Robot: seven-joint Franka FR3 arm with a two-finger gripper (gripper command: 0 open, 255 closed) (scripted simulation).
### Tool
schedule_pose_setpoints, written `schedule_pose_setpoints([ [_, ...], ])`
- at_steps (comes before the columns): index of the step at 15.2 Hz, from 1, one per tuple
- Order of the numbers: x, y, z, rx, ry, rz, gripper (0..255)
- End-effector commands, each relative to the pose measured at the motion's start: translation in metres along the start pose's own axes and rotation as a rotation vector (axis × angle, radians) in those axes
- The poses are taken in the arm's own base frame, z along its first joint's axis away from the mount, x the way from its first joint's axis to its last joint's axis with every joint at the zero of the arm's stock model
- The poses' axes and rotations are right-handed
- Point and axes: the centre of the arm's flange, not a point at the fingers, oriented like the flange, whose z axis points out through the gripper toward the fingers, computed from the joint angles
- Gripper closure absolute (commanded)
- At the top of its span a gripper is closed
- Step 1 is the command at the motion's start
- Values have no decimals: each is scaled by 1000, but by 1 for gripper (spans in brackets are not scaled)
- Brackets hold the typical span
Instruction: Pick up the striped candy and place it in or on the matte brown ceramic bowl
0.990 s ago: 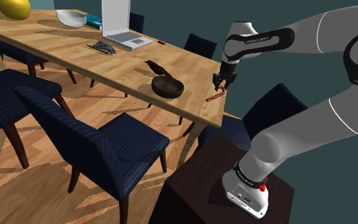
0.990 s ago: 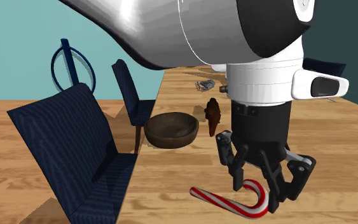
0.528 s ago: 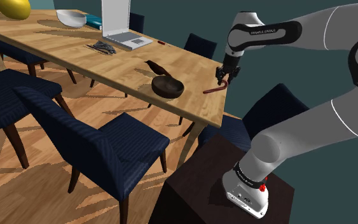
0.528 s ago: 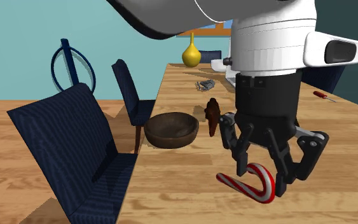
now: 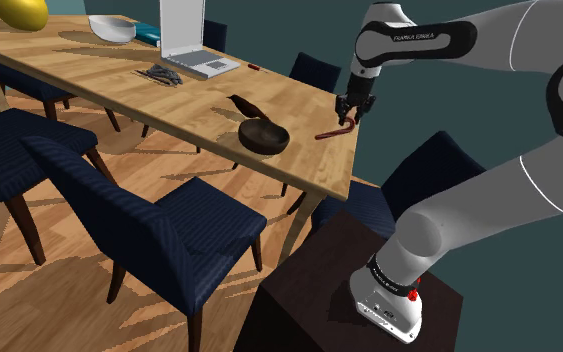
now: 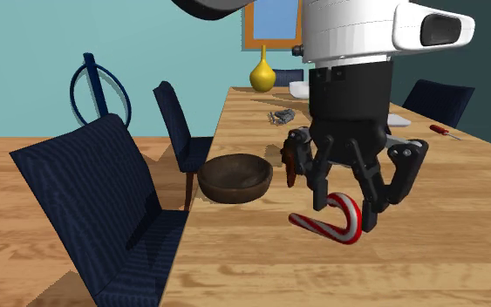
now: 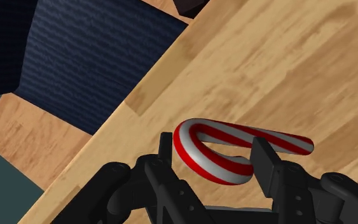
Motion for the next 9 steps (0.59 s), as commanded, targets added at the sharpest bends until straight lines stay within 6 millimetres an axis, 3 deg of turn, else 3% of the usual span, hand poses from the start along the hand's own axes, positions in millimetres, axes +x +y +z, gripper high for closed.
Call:
schedule_pose_setpoints([
  [1,10,-24,-8,0,0,1,255],
  [9,43,-122,-29,0,0,1,255],
])
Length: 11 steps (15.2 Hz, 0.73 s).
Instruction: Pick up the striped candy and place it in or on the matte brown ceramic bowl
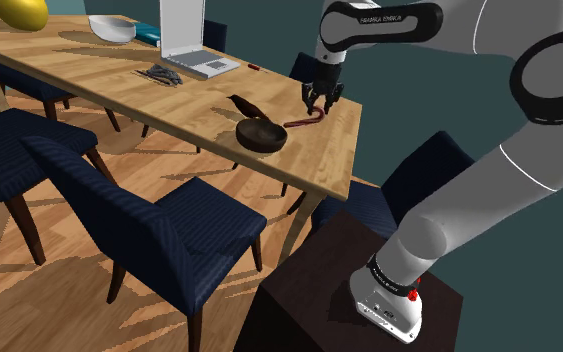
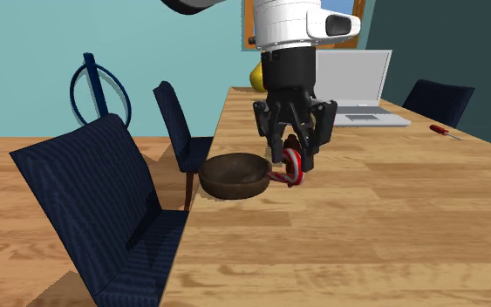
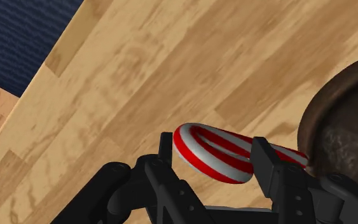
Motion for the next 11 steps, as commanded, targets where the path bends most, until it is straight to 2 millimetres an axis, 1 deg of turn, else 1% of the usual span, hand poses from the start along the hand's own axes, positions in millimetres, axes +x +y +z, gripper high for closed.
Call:
schedule_pose_setpoints([
  [1,9,-25,-3,1,0,1,255],
  [9,42,-124,-23,1,0,1,255],
  [11,42,-125,-13,1,0,1,255],
])
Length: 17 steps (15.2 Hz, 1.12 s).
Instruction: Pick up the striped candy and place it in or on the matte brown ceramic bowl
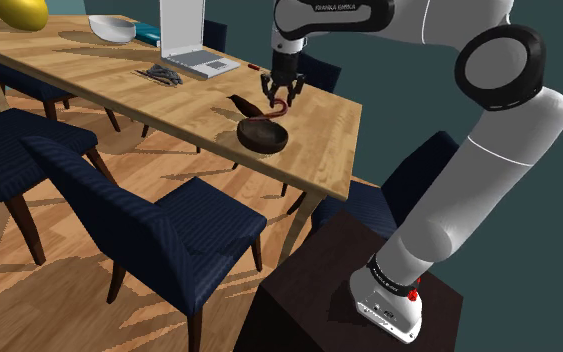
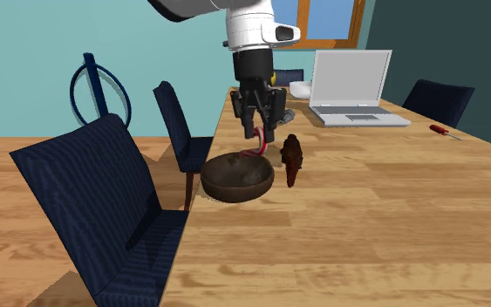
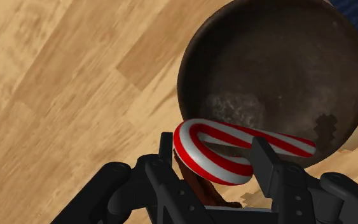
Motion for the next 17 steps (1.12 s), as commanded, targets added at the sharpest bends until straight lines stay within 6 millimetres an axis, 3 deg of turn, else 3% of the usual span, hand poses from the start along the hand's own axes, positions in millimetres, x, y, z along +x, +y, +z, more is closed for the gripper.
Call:
schedule_pose_setpoints([
  [1,1,-4,8,0,0,1,255],
  [12,2,-13,66,0,0,1,255],
  [13,2,-11,58,0,3,4,255],
  [14,2,-11,58,0,3,4,0],
  [16,11,-17,50,79,55,-464,0],
  [17,8,-14,53,50,28,-173,0],
])
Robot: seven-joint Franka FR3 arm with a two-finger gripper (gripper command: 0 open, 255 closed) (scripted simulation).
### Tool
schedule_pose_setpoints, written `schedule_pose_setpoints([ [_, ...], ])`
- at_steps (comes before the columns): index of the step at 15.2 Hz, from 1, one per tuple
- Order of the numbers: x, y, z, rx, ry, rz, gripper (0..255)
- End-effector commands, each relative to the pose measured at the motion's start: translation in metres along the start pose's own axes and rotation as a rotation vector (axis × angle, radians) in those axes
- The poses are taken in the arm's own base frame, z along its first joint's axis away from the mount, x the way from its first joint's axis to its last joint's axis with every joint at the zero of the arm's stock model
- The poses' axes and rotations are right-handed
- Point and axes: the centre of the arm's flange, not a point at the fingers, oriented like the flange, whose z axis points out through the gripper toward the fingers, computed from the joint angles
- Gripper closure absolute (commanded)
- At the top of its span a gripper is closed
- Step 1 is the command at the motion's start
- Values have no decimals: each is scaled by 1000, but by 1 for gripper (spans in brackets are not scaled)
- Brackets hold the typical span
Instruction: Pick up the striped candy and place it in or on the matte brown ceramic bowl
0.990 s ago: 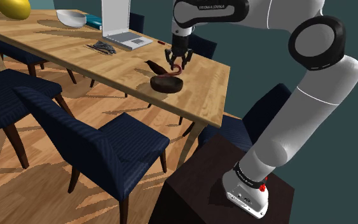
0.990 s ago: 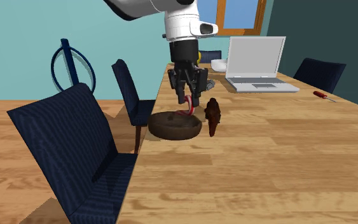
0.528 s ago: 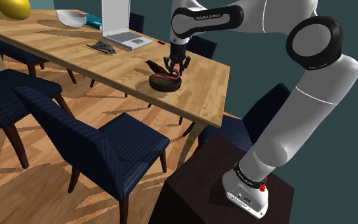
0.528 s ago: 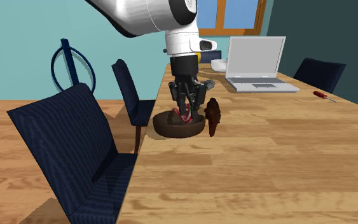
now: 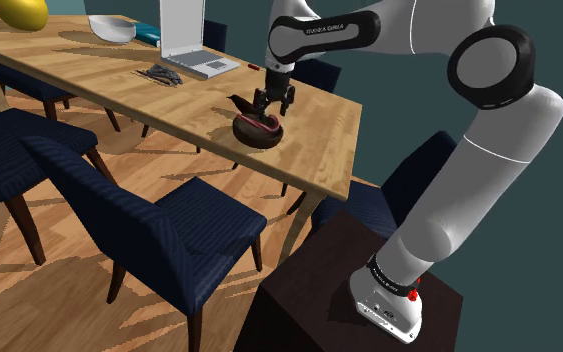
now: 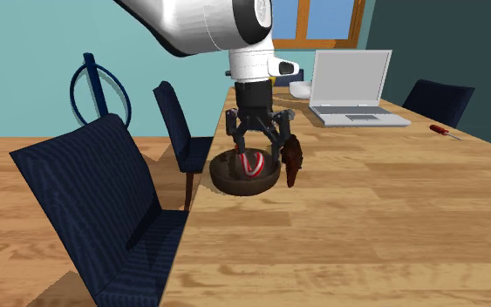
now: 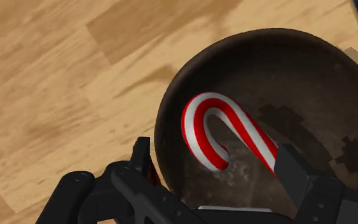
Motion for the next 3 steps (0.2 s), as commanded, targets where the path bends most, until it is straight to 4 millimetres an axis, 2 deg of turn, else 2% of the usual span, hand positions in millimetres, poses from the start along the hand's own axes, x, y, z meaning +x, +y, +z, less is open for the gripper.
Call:
schedule_pose_setpoints([
  [1,0,0,0,-1,-1,119,0],
  [3,-11,-19,-12,3,76,-534,0],
])
